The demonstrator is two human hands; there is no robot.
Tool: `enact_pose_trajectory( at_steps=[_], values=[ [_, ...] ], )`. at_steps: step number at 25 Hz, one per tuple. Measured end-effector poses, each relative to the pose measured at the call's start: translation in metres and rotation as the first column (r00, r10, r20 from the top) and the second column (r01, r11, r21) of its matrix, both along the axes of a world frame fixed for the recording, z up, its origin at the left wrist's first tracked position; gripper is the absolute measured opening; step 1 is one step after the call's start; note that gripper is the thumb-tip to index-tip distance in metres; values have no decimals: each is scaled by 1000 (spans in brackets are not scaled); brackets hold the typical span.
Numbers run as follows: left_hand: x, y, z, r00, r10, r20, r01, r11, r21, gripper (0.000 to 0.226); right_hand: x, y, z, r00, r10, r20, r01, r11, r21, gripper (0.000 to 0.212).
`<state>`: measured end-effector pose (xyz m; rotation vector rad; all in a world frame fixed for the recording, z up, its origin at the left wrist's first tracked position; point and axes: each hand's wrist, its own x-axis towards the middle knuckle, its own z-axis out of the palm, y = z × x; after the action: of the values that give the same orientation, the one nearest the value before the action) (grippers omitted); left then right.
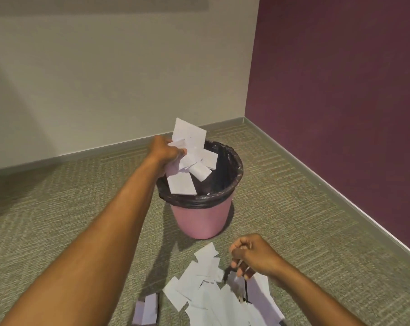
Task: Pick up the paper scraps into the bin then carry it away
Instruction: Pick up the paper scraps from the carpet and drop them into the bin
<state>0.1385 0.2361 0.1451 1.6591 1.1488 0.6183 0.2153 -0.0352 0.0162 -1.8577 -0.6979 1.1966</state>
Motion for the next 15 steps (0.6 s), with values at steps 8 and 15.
enact_pose_trajectory(
  at_steps=[8,15],
  values=[
    [20,-7,-45,982,-80,-172,99,990,104,62,8,-14,-33,997,50,53,-46,996,-75,10],
    [-52,-99,-68,929,128,347,-189,971,148,35,7,-21,-109,866,363,343,-257,913,-317,22]
  ],
)
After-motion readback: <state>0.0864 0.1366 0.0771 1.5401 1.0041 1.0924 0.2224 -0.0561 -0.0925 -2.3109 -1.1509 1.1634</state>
